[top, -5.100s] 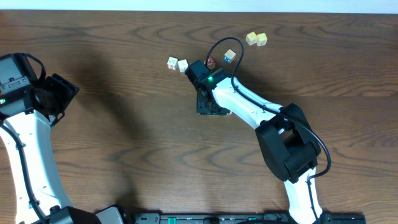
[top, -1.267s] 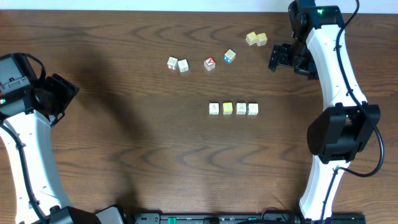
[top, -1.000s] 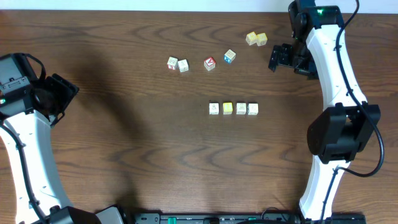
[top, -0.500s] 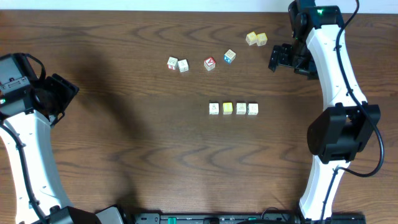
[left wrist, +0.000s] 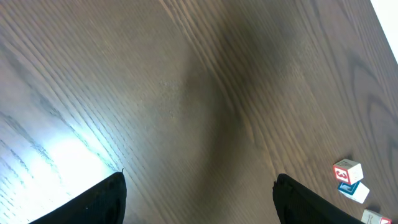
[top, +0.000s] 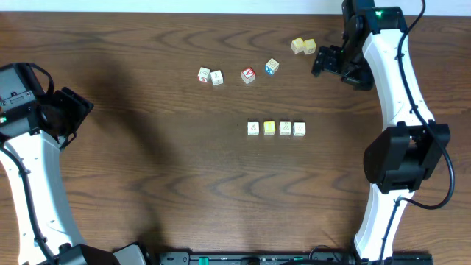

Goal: Lift 4 blocks

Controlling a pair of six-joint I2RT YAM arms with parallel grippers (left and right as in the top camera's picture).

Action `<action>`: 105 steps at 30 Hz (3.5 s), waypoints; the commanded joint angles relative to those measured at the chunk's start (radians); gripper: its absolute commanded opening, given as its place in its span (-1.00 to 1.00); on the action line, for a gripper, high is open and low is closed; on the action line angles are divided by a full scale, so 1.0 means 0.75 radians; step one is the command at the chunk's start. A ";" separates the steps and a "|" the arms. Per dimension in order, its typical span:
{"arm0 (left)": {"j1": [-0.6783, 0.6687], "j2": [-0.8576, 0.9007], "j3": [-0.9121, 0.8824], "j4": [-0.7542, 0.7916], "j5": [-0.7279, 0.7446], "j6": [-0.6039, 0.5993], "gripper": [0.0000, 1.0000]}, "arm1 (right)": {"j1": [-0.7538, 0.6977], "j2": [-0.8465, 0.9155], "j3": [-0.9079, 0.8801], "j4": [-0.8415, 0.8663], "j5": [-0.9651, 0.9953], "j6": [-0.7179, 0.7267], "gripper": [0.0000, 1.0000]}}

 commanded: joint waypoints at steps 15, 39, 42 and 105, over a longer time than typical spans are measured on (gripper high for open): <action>-0.061 0.014 -0.053 -0.254 0.520 0.248 0.52 | 0.102 -0.001 -0.015 -0.151 0.043 -0.228 0.99; -0.917 0.015 -0.369 0.214 0.540 0.269 0.50 | -0.018 -0.001 -0.036 -0.212 -0.080 -0.341 -0.77; -0.975 0.016 -0.372 0.212 0.459 0.269 0.58 | -0.060 -0.001 -0.087 -0.204 -0.214 -0.399 -0.77; -1.041 0.756 -0.206 0.901 0.421 -0.105 -0.85 | -0.172 -0.001 -0.774 0.378 -0.646 -0.399 -0.98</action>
